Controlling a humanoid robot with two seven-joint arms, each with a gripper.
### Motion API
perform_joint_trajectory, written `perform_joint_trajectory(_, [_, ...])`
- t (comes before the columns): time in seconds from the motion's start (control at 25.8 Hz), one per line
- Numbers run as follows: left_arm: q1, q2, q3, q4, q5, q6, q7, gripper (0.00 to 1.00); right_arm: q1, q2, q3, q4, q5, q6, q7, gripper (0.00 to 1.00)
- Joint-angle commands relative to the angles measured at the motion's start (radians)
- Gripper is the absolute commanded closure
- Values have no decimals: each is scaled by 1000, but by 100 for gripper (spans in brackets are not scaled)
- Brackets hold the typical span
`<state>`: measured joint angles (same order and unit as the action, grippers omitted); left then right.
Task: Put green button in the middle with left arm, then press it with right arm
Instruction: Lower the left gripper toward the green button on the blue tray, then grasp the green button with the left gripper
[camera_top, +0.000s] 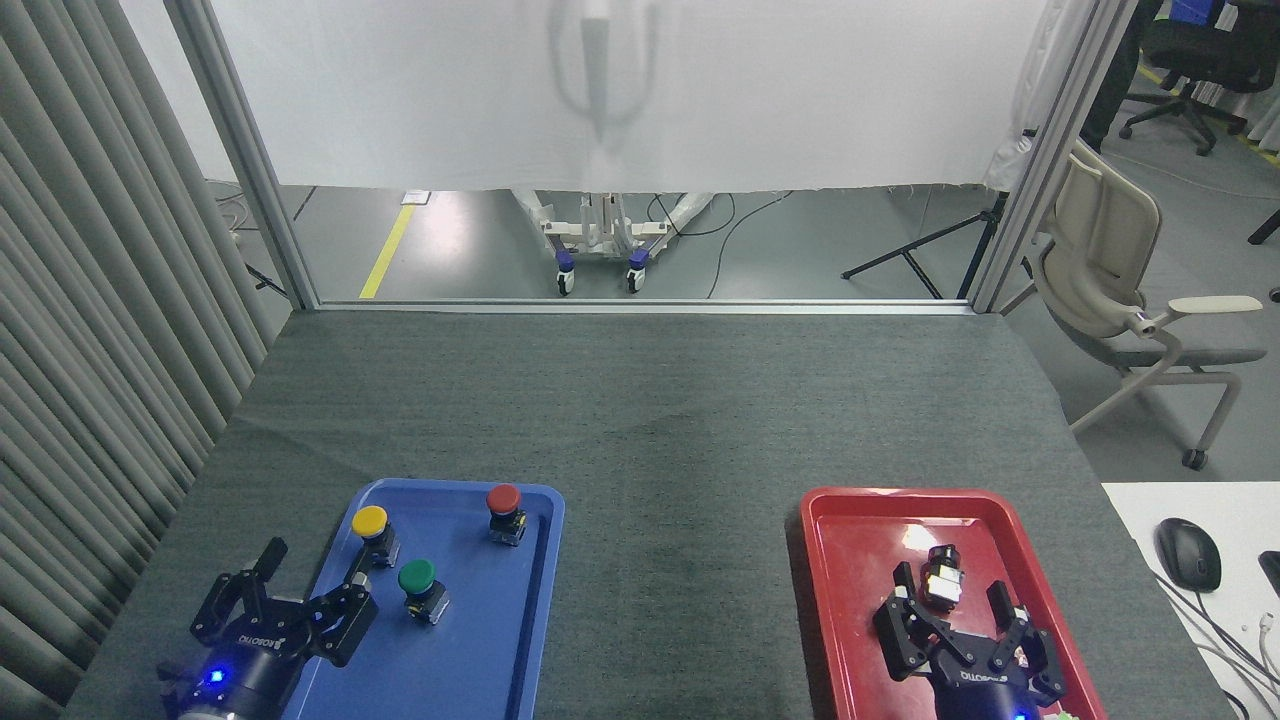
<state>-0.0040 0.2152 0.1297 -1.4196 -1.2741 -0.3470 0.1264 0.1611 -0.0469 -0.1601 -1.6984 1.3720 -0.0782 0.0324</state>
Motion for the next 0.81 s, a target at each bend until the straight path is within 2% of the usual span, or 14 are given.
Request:
perform_joint_trajectory(0.0, [2, -7, -32, 5, -17, 5, 2, 1, 2, -1, -1, -1, -1, 0, 0, 0])
perform_joint_trajectory(0.19, [-2, -39, -107, 41, -186, 83, 38, 2, 2, -1, -1, -1, -1, 0, 0, 0])
perform_joint_trajectory(0.39, [-4, -63, -119, 76, -189, 98, 39, 2, -2, -4, 1, 0, -1, 0, 0, 0])
perform_joint_trajectory(0.78, [-7, -71, -140, 94, -189, 100, 44, 2, 3, -7, 8, -10, -2, -43, 0, 0])
